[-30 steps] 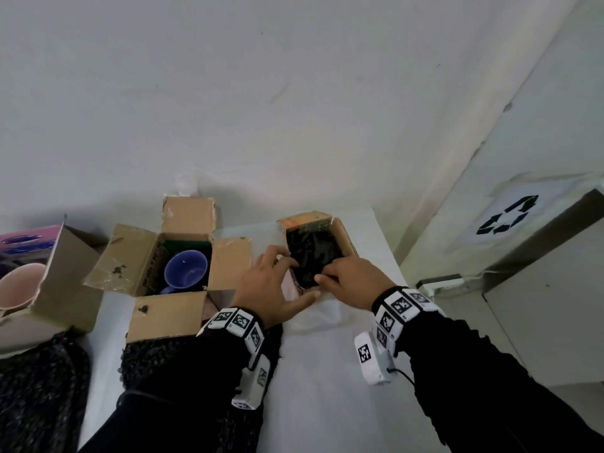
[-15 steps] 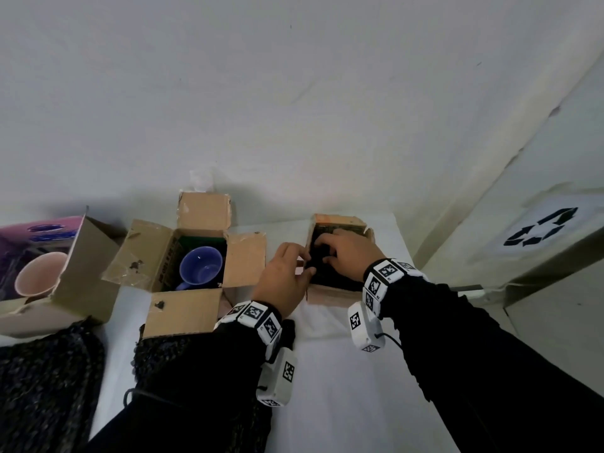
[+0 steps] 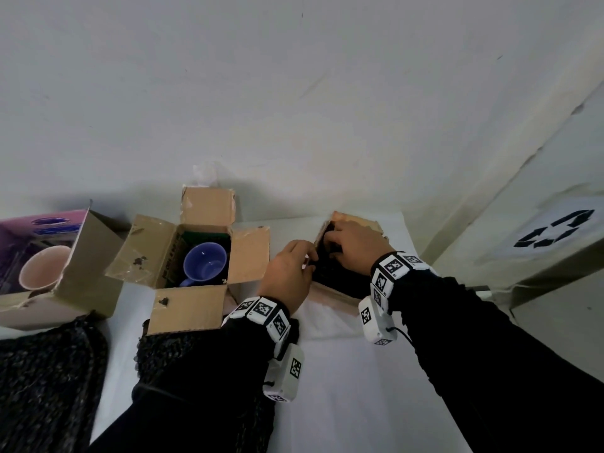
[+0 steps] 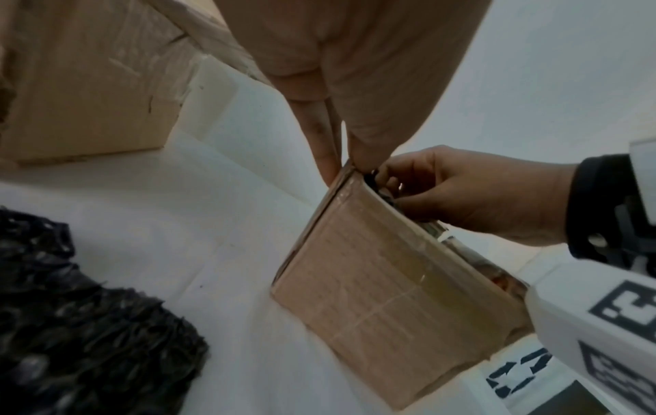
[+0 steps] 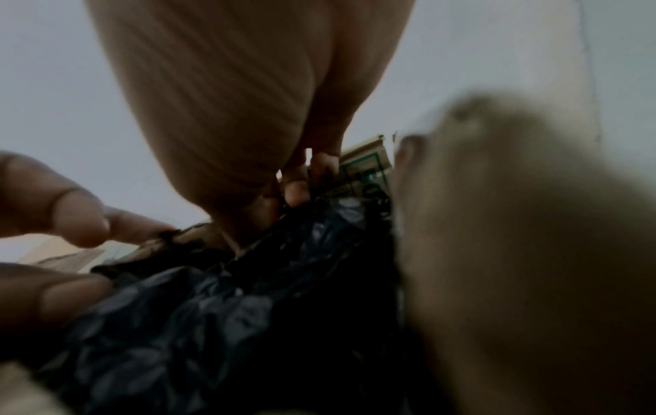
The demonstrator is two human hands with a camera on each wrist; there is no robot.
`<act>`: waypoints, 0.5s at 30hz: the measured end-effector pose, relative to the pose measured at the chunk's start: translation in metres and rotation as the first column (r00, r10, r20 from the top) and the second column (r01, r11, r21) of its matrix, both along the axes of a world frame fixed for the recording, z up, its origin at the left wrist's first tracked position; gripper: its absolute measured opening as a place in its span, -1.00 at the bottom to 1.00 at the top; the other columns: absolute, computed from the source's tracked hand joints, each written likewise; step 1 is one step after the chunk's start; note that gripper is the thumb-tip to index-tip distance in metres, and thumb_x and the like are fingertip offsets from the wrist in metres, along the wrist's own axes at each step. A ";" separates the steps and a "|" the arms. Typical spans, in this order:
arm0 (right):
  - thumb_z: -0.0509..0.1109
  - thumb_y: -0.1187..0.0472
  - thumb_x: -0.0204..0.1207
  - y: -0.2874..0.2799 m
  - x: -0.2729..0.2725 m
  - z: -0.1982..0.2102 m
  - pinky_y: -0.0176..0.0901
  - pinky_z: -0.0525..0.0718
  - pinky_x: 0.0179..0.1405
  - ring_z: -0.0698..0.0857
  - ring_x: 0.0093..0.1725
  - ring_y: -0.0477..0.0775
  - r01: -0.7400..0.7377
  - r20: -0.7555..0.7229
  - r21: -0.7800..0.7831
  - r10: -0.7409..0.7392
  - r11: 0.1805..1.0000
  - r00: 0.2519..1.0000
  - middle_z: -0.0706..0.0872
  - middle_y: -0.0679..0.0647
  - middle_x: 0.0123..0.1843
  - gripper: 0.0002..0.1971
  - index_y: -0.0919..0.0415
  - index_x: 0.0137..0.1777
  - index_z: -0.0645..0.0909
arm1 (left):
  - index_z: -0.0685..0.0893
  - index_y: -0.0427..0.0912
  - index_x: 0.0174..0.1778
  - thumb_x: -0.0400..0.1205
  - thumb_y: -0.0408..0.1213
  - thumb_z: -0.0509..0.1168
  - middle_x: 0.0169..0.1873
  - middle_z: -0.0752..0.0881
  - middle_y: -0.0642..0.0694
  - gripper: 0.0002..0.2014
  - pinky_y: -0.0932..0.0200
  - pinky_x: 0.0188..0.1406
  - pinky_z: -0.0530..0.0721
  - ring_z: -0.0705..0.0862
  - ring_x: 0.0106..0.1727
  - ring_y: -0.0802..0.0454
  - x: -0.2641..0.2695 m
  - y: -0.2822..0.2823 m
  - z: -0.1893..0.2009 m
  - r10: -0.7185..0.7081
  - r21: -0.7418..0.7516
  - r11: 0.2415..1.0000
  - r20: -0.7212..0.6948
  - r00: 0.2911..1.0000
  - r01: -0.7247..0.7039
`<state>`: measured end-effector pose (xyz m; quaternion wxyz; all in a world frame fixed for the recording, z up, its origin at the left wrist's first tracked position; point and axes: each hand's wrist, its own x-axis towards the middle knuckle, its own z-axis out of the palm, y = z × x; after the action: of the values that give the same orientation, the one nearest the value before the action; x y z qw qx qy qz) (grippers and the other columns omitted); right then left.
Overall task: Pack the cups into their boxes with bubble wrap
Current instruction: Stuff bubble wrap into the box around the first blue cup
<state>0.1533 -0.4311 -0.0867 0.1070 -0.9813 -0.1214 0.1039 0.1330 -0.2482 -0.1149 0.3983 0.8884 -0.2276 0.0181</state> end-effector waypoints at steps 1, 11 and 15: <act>0.31 0.15 0.54 0.000 -0.001 0.000 0.06 0.62 -0.07 0.60 0.10 0.13 0.001 0.020 0.013 -0.001 1.000 1.000 0.60 0.02 0.09 -0.87 0.03 0.04 0.63 | 0.62 -0.10 -0.07 0.45 -0.55 0.35 0.00 0.67 -0.03 -0.74 -0.02 -0.07 0.73 0.71 -0.10 -0.01 0.002 -0.001 0.001 -0.002 -0.006 1.000 -0.005 1.000 0.002; 0.23 0.22 0.66 0.010 -0.010 -0.023 0.03 0.61 -0.29 0.65 -0.32 0.13 0.295 0.139 0.554 -0.435 0.779 0.890 0.69 0.11 -0.26 -0.98 0.15 0.00 0.46 | 0.75 -0.17 0.14 0.60 -0.37 0.25 0.27 0.64 -0.07 -0.75 0.01 -0.09 0.70 0.74 -0.07 -0.16 0.004 -0.004 0.005 -0.041 0.310 0.951 0.088 0.995 0.011; 0.22 0.22 0.64 0.008 -0.013 -0.027 0.03 0.65 -0.08 0.70 -0.11 0.13 0.272 0.114 0.478 -0.366 0.835 0.923 0.76 0.08 -0.08 -0.89 0.09 0.08 0.57 | 0.70 -0.10 0.03 0.61 -0.01 0.07 0.10 0.61 -0.11 -0.64 -0.05 -0.16 0.56 0.58 -0.03 -0.16 -0.008 -0.007 0.011 -0.089 0.598 0.797 0.267 0.960 -0.092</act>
<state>0.1404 -0.4233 -0.1136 0.3358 -0.9407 0.0138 -0.0463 0.1249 -0.2557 -0.1037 0.0575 0.9571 -0.2748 0.0710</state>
